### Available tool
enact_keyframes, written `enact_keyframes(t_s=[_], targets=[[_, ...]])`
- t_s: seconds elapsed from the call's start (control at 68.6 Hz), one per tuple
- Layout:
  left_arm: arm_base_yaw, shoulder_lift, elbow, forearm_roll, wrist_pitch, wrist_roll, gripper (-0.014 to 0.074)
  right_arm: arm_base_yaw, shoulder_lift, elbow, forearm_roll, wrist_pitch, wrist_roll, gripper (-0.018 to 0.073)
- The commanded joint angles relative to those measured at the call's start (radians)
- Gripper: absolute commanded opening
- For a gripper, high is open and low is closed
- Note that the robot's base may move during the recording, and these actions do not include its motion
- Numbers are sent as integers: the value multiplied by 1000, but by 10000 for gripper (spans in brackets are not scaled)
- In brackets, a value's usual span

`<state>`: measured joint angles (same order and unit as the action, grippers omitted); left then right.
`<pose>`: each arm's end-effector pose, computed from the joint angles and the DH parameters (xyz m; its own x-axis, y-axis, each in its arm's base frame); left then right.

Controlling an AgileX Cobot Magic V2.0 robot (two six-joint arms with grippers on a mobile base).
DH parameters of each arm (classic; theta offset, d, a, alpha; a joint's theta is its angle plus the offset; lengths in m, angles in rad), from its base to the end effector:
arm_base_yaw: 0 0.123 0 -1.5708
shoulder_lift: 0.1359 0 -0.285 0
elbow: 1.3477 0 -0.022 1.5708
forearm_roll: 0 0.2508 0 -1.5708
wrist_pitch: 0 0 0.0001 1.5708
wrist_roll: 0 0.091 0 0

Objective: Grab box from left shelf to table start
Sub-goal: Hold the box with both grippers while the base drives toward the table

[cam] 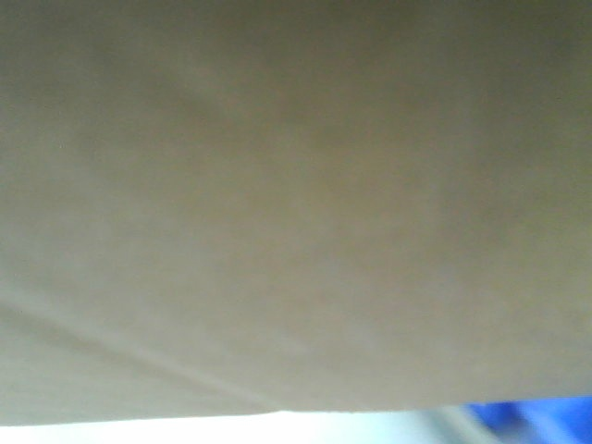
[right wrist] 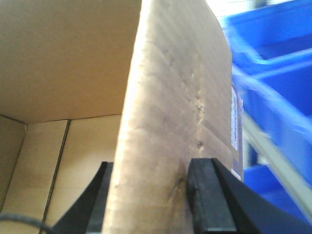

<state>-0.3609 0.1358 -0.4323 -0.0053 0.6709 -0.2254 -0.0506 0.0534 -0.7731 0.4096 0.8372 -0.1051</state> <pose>0.0345 -0.0134 0.2879 -0.3391 -0.1152 -0.9337 0.2864 0.9327 -0.2191 -0.0340 0.0287 0.3740 -0.0311 0.1707 -0.9848 -0.2454 0.9538 0.1731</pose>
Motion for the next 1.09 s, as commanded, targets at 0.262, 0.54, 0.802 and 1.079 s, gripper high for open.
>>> enact_keyframes(t_s=[0.262,0.54,0.802,1.079], targets=[[-1,13,-12,44,-2,7,-99,0,16,-31,23,-130,10,57],[-1,13,-12,44,-2,7,-99,0,16,-31,23,-130,10,57],[-1,13,-12,44,-2,7,-99,0,16,-31,23,-130,10,57],[-1,13,-12,44,-2,7,-99,0,16,-31,23,-131,10,57]])
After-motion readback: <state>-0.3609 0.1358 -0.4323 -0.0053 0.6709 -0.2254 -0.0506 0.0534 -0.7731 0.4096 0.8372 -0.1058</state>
